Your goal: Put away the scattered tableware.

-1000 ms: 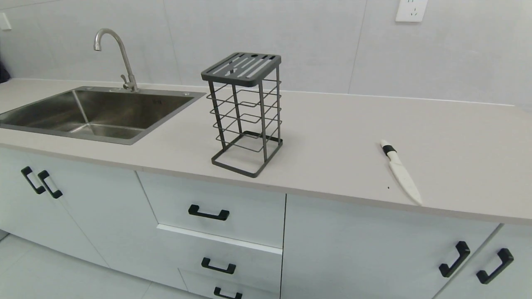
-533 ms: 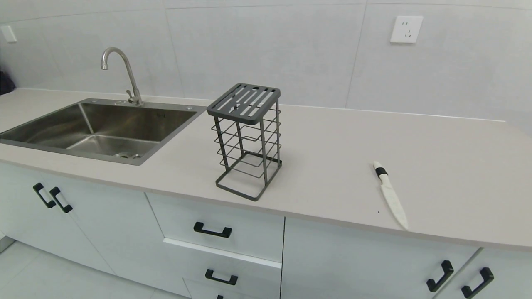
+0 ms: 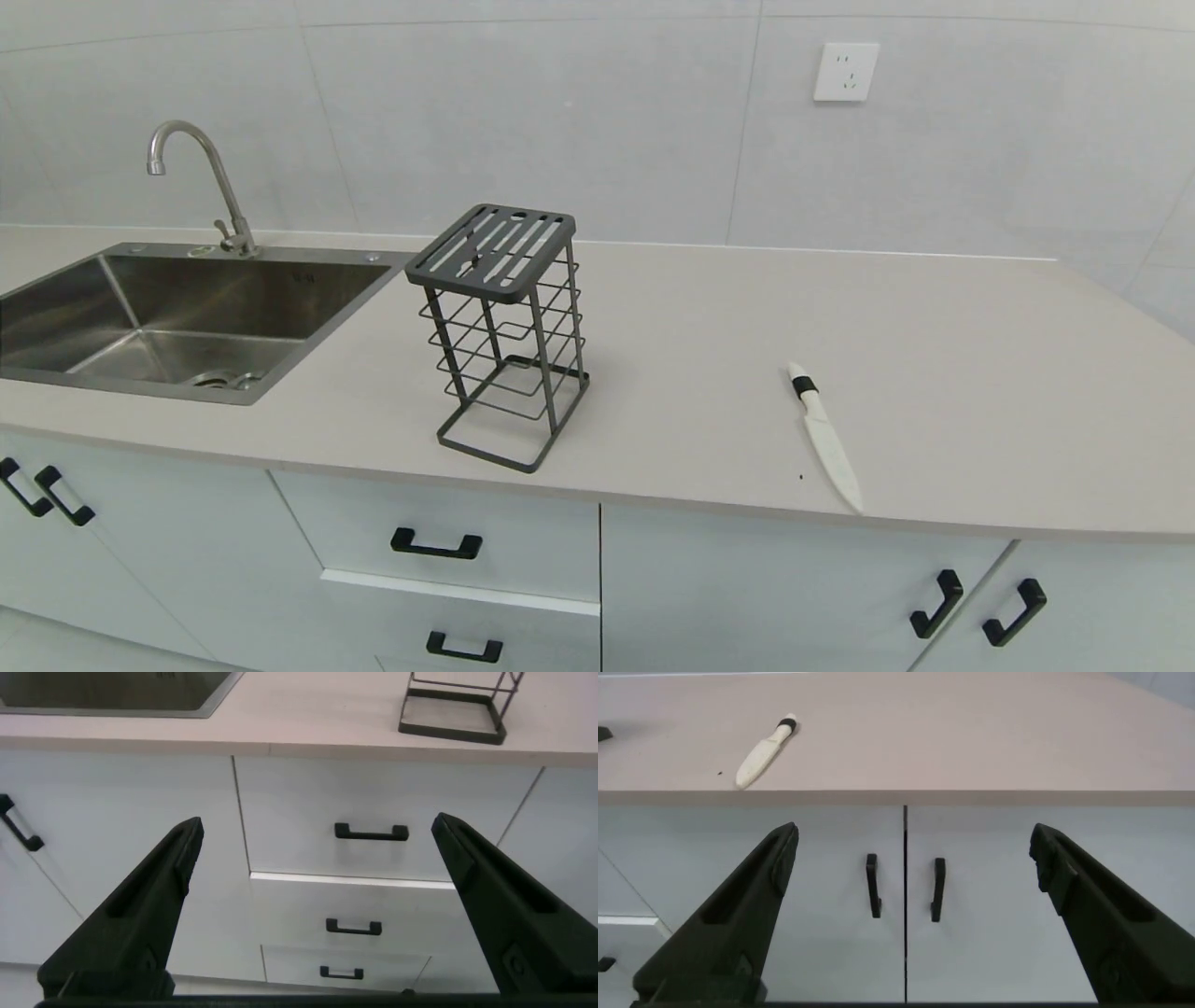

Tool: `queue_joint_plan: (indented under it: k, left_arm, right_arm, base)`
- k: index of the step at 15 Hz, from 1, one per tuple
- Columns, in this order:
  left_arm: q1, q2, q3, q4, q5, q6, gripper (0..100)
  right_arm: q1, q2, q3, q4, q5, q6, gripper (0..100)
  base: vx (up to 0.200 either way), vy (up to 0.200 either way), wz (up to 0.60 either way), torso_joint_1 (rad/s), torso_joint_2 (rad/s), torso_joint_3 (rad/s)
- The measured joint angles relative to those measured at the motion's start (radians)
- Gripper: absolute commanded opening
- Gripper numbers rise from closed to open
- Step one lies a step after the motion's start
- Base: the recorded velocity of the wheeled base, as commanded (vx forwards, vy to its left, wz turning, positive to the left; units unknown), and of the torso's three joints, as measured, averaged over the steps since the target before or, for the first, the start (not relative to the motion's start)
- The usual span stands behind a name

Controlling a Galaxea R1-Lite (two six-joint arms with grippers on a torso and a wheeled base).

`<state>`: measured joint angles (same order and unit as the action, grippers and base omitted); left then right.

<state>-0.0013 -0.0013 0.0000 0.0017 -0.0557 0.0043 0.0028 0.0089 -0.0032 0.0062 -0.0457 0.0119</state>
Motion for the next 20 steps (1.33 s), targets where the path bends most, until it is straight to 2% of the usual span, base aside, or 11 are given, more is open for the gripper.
queue_joint_plan:
  k: [7, 10, 20]
  left_arm:
    - [0.0, 0.0, 0.0, 0.0, 0.0, 0.0, 100]
    - [0.0, 0.0, 0.0, 0.0, 0.0, 0.0, 100]
    - [0.0, 0.0, 0.0, 0.001, 0.001, 0.0, 100]
  right_arm:
    - [0.0, 0.0, 0.0, 0.0, 0.0, 0.0, 100]
    - [0.0, 0.0, 0.001, 0.0, 0.0, 0.002, 100]
    - [0.0, 0.0, 0.001, 0.0, 0.0, 0.0, 100]
  base:
    - [0.0, 0.0, 0.0, 0.105, -0.2, -0.096]
    - [0.0, 0.0, -0.6, 0.03, -0.04, -0.019]
    - [0.0, 0.0, 0.0, 0.028, -0.06, -0.028]
